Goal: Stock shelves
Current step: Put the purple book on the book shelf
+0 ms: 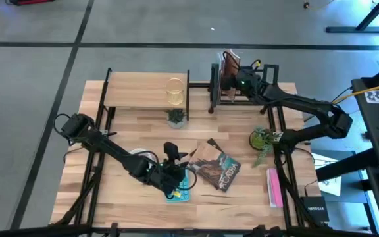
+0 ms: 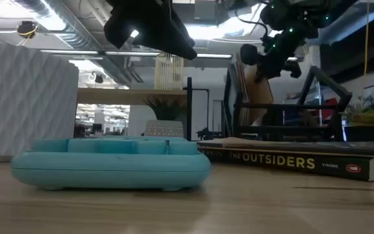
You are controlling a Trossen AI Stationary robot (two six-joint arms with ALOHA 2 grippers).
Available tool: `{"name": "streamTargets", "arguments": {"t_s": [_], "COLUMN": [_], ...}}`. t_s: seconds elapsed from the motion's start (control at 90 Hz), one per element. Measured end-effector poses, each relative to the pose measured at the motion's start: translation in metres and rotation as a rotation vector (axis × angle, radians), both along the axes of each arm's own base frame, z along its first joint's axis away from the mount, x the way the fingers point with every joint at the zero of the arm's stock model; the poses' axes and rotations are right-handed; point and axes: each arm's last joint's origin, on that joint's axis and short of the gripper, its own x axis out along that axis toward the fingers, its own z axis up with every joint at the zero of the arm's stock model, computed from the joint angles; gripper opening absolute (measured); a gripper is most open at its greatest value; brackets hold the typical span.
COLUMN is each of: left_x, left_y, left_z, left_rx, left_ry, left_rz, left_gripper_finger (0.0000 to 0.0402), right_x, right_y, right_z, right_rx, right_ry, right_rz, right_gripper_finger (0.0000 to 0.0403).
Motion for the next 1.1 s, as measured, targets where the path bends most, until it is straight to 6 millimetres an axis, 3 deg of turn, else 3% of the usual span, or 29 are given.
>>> {"name": "streamTargets", "arguments": {"t_s": [0.489,0.744,1.1], "left_x": [0.0,0.0,0.001], "left_y": [0.0,0.0,-0.001], "left_z": [0.0,0.0,0.0], "left_rx": [-0.007,-0.009,-0.025], "left_ry": [0.0,-0.002,-0.004], "left_rz": [-0.002,-0.001,-0.013], "left_gripper_finger": [0.0178,0.0178,0.0178], "right_x": [0.006,-0.002,-0.04], "right_y": [0.022,0.035,0.057], "right_z": [0.01,0.022,0.06], "right_rx": [-0.068,-0.059,0.071], "right_ry": [0.037,0.035,0.174], "right_rz": [0.053,0.169,0.256], "right_gripper_finger": [0.0124,0.013,0.0131]}}
